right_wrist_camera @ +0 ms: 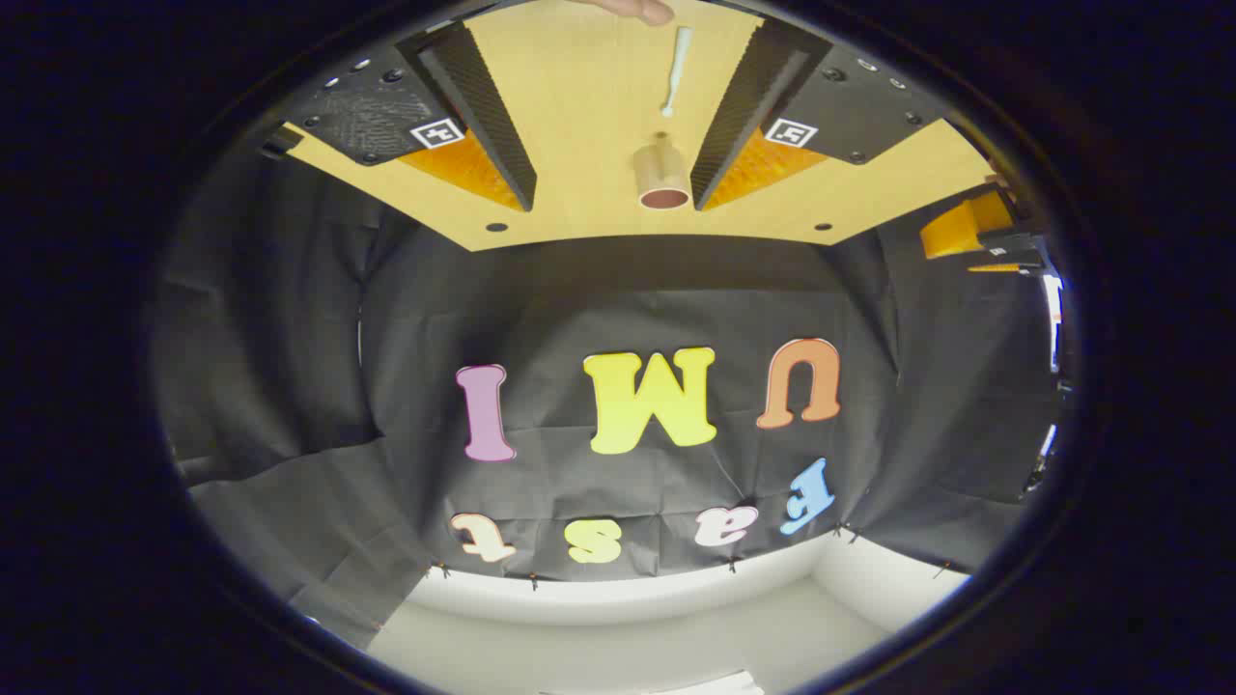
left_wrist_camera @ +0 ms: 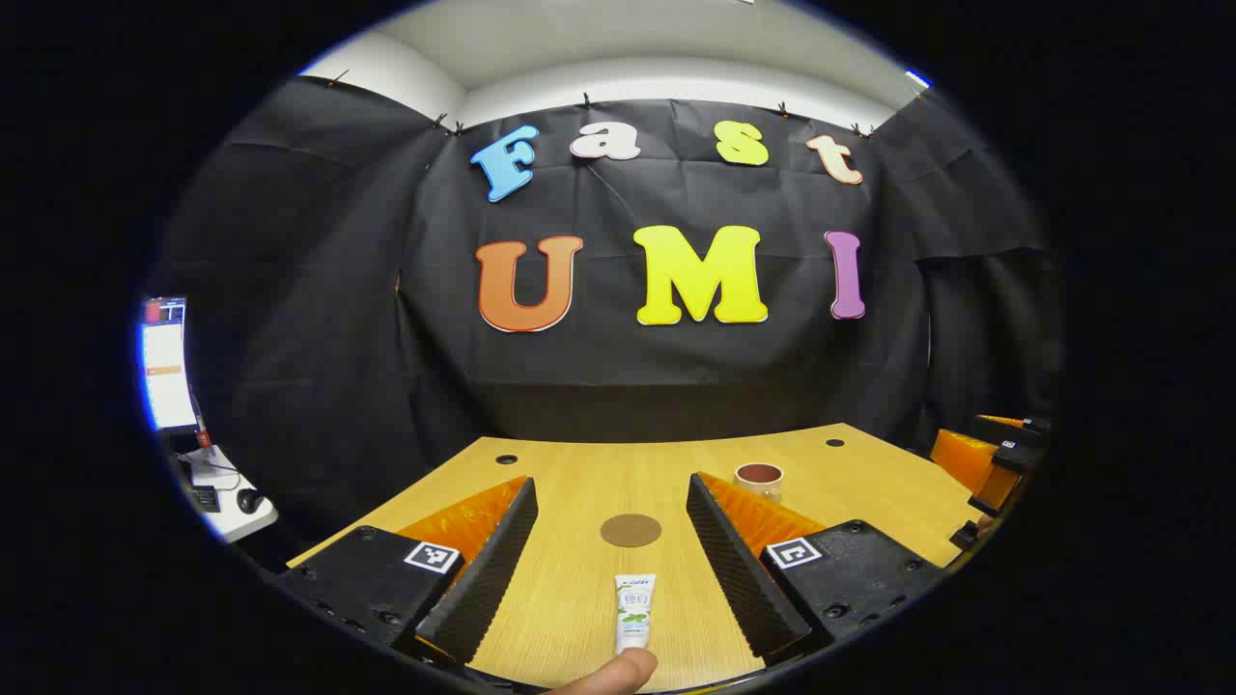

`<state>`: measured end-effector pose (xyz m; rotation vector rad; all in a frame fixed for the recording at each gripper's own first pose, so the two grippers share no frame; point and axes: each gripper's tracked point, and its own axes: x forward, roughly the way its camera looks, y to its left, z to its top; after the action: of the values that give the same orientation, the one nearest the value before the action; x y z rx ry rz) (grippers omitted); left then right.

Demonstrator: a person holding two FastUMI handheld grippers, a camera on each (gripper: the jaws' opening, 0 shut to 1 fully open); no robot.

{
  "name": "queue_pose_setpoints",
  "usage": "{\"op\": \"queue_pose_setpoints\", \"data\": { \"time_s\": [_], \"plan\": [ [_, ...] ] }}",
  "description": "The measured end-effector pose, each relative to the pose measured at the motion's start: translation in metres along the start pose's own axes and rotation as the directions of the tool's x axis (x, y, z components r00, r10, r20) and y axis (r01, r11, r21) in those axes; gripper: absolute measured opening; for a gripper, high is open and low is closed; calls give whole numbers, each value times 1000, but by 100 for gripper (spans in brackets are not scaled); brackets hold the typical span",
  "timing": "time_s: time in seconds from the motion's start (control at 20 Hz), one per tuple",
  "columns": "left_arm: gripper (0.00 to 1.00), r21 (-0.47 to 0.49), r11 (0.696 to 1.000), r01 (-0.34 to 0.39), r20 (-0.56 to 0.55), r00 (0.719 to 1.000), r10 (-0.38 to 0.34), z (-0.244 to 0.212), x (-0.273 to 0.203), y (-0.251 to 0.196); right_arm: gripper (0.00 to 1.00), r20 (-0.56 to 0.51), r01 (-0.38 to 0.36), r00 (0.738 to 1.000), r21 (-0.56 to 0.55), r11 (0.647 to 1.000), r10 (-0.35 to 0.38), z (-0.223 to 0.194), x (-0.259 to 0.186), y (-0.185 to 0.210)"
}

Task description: Put the toothbrush and toothpaste on the desktop into the cup, then pick up the cup and place it on the coaster on the desktop.

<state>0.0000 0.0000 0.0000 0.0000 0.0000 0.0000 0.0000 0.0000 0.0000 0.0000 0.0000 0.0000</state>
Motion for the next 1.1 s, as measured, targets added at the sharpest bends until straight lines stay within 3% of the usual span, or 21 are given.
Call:
{"op": "queue_pose_setpoints", "data": {
  "time_s": [0.55,1.1],
  "plan": [
    [99,48,998,30,-6,1000,-29,-32,59,-15,96,-29,-8,1000,-82,997,6,-6,46,17],
    [99,42,999,2,15,1000,-2,-29,55,5,96,-48,-8,999,-43,999,6,-22,56,28]
  ]
}}
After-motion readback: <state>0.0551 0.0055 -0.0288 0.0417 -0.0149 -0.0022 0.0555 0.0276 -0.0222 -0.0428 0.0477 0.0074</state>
